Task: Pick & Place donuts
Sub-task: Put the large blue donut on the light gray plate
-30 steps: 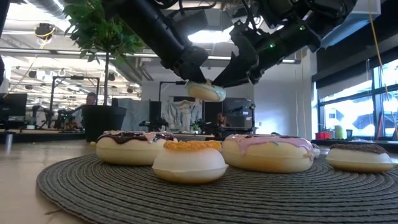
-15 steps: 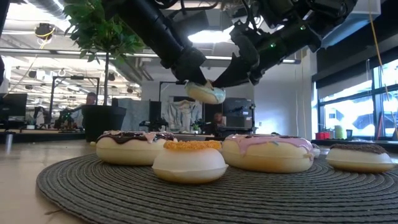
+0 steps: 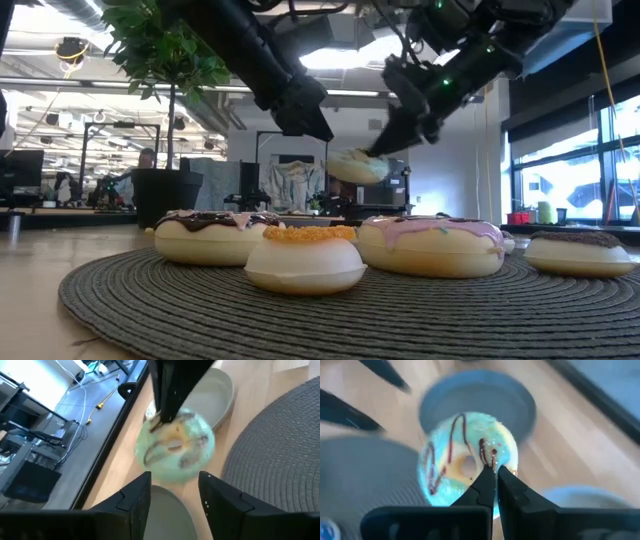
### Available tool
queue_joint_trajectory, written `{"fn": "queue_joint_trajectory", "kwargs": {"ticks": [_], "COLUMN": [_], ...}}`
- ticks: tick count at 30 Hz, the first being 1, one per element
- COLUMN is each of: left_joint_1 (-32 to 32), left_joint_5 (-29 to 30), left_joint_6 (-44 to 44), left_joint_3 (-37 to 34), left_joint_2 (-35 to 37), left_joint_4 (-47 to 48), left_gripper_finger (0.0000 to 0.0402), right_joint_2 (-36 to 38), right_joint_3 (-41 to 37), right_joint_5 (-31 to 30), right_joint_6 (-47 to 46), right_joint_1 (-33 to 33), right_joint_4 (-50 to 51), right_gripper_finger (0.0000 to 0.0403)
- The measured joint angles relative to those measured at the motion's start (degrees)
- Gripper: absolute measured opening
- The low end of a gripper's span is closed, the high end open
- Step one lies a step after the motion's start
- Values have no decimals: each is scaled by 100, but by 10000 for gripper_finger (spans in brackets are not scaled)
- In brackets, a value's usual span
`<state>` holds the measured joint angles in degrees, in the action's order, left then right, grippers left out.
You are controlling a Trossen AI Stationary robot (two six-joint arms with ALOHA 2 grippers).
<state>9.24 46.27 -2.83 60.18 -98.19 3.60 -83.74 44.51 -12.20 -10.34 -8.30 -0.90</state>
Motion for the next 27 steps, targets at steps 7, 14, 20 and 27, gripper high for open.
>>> {"fn": "queue_joint_trajectory", "kwargs": {"ticks": [7,14,20,27], "left_joint_1": [-1,-1,-1,-1], "left_joint_5": [-9,-112,-143,-332], "left_joint_6": [10,18,57,59], "left_joint_3": [0,0,0,0], "left_joint_2": [0,0,0,0], "left_joint_4": [75,111,114,114], "left_gripper_finger": [164,164,164,164], "right_joint_2": [238,243,243,243], "right_joint_3": [-1,-33,-85,-477], "right_joint_5": [330,328,332,330], "right_joint_6": [-174,-204,-141,-271], "right_joint_1": [-694,-1097,-1138,-1136], "right_joint_4": [1429,1592,1698,1181], "right_gripper_finger": [11,11,12,12]}}
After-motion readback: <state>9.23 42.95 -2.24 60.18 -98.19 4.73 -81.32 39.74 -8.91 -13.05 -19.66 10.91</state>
